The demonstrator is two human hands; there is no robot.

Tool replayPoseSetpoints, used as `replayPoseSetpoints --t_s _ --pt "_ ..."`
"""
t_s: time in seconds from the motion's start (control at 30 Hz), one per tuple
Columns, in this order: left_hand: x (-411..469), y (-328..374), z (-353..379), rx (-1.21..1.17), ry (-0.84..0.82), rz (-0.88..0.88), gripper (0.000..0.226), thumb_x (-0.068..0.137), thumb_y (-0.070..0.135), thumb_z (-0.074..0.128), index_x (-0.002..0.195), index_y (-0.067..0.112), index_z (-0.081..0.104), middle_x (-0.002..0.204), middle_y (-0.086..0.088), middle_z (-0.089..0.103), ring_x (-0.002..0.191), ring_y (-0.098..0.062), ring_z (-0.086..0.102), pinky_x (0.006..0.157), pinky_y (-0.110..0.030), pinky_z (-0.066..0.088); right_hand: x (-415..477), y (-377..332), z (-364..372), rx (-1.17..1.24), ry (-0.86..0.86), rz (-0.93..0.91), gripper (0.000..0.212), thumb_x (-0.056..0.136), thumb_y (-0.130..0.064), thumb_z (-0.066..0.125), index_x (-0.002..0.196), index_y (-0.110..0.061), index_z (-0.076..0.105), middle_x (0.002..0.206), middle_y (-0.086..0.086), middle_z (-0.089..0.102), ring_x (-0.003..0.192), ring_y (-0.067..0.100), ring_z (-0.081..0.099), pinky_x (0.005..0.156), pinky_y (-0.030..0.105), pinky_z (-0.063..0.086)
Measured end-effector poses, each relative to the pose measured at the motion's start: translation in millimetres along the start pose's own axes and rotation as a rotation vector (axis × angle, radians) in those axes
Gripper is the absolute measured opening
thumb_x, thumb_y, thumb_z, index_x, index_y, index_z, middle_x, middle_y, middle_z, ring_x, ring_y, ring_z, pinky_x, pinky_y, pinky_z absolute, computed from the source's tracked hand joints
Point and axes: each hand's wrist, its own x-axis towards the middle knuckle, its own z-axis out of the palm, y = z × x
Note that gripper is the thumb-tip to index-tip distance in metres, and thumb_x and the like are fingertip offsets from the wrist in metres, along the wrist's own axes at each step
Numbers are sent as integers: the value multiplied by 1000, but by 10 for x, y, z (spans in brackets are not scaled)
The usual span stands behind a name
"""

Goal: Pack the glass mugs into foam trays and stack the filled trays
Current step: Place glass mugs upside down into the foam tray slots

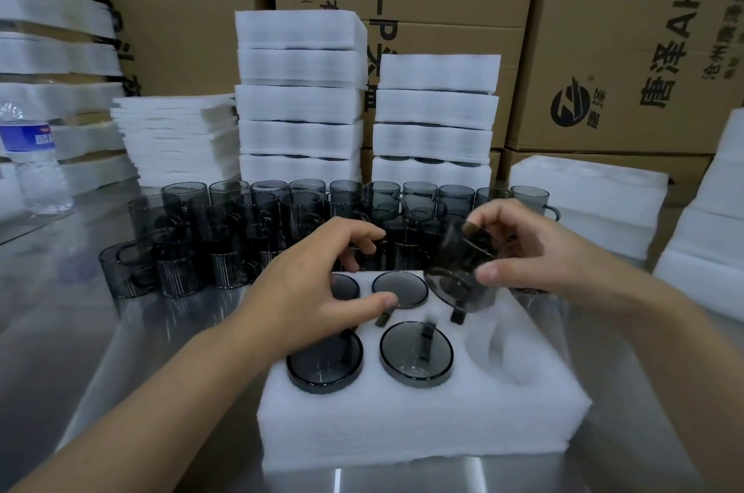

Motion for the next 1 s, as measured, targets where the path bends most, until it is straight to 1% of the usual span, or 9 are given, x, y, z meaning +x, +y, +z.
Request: replayPoseSetpoints --t_s 0.07,0.13,0.23,0.27,0.37,0.5,0.73,0.83,1.0 --pt "-2 -10 8 1 -3 5 49 69 62 60 115 52 46 110 30 51 96 -1 56 70 -19 46 -62 44 -152 48 -173 35 47 51 -47 76 95 -39 62 97 -3 59 86 18 57 76 32 48" --pt "1 -16 14 3 -4 18 44 72 59 58 114 52 47 110 27 52 96 -4 57 70 -19 46 -116 108 -250 101 -271 50 49 54 -38 77 100 -35 63 95 -4 61 86 14 56 75 29 46" --pt "4 -23 17 4 -3 27 40 74 57 58 112 51 49 108 24 54 95 -6 57 69 -18 45 -129 159 -289 101 -358 67 51 56 -31 79 105 -30 63 101 9 59 93 26 52 80 51 40" --pt "4 -24 17 5 -2 30 39 74 56 57 111 50 50 106 23 54 94 -6 58 69 -17 45 -126 158 -285 83 -375 74 52 55 -31 80 104 -30 64 101 9 58 93 27 52 80 53 39" --pt "2 -21 13 8 -4 38 35 74 54 58 109 47 53 103 22 55 92 -6 58 69 -14 44 -125 152 -264 3 -404 103 53 50 -34 83 100 -37 65 105 -3 56 97 27 55 86 48 46" --pt "7 -16 8 11 -9 49 35 74 52 58 107 42 57 100 22 56 90 -6 58 69 -11 42 -154 134 -256 -85 -400 124 57 46 -43 85 99 -45 63 116 -4 51 111 27 52 97 51 44" --pt "10 -22 16 17 -10 61 31 75 51 59 104 41 60 98 19 57 87 -6 59 68 -15 44 -173 89 -244 -125 -422 150 60 46 -49 86 101 -45 60 118 3 51 110 39 51 95 56 43" --pt "10 -19 10 15 -6 65 29 75 51 59 103 41 60 98 20 57 86 -6 60 68 -15 45 -196 70 -255 -151 -432 175 57 47 -51 84 98 -49 59 115 0 54 107 31 55 95 51 45" --pt "10 -9 7 8 -3 69 29 75 50 59 102 37 63 97 18 57 85 -7 60 67 -13 44 -177 36 -233 -254 -415 197 59 39 -65 79 92 -56 54 109 -8 54 98 17 56 88 35 48"
